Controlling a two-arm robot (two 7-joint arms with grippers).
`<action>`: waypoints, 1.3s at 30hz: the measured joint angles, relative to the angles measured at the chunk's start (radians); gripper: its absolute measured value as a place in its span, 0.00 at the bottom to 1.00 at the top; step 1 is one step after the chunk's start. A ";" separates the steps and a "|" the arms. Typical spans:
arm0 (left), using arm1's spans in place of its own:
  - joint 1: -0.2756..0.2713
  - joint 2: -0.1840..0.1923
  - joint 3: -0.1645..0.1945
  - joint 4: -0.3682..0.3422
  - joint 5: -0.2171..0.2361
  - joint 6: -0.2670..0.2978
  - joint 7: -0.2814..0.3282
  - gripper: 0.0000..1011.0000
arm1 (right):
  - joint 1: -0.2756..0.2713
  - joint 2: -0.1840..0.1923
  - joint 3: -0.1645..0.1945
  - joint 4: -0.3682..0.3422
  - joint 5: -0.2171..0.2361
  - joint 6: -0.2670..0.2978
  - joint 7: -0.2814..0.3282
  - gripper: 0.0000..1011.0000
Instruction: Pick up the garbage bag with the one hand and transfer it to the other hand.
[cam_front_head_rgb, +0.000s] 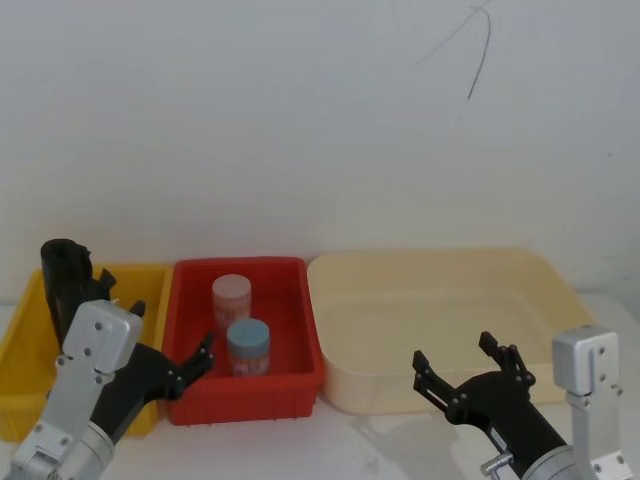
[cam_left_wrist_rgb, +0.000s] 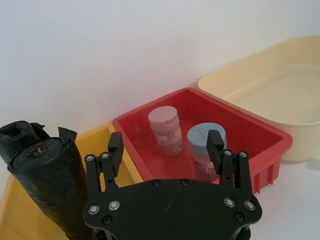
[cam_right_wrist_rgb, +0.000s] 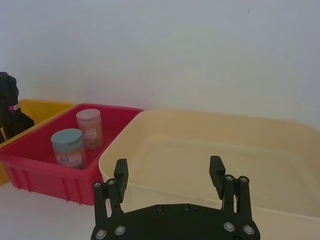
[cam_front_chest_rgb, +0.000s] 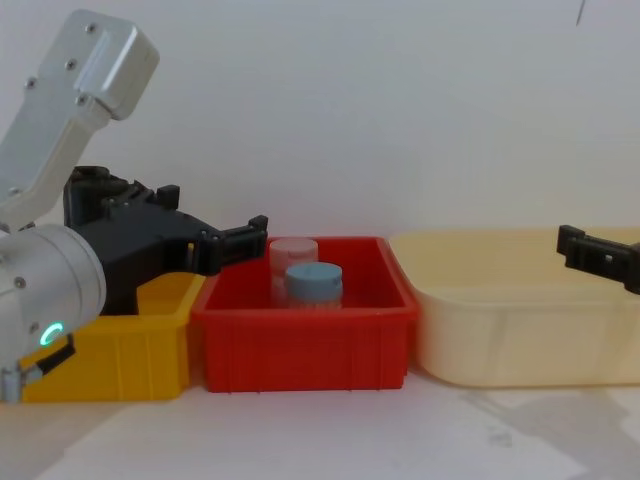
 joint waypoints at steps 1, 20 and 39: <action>0.000 0.000 0.000 0.000 0.000 0.000 0.000 0.99 | 0.000 0.000 0.000 0.000 0.000 0.000 0.000 0.99; 0.000 0.000 0.000 0.000 0.000 0.000 0.000 0.99 | 0.000 0.000 0.000 0.000 0.000 0.000 0.000 0.99; 0.000 0.000 0.000 0.000 0.000 0.000 0.000 0.99 | 0.000 0.000 0.000 0.000 0.000 0.000 0.000 0.99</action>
